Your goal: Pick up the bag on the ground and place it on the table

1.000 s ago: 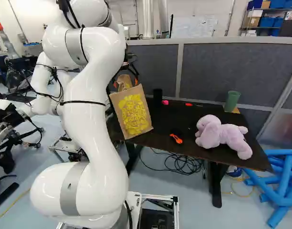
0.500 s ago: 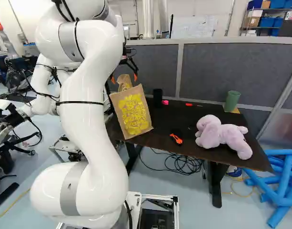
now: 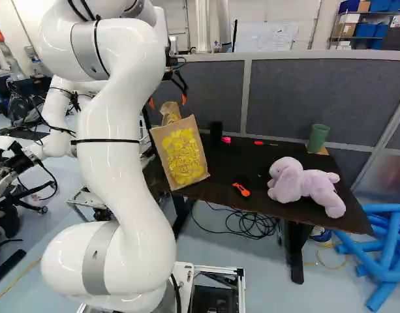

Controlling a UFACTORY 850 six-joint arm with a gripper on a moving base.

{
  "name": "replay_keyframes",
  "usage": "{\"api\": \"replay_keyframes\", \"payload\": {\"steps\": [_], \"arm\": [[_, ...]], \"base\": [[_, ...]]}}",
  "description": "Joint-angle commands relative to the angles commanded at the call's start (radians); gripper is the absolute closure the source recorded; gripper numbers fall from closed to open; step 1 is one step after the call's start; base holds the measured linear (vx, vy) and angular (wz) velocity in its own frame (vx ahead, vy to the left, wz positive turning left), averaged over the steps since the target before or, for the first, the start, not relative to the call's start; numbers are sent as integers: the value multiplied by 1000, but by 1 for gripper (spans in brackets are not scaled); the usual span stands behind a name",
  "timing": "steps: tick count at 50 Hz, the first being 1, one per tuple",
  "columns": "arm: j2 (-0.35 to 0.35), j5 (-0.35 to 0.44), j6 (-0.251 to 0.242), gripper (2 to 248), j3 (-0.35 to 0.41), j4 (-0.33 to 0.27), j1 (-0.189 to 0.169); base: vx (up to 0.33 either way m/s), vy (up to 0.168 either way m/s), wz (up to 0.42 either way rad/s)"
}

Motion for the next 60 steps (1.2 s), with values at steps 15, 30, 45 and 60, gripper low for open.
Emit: {"api": "replay_keyframes", "payload": {"steps": [15,30,45,60], "arm": [[24,-18,0,3,-8,0,0],[26,-20,0,3,-8,0,0],[26,-20,0,3,-8,0,0],[26,-20,0,3,-8,0,0]], "base": [[0,0,0],[0,0,0],[0,0,0],[-61,10,12]]}}
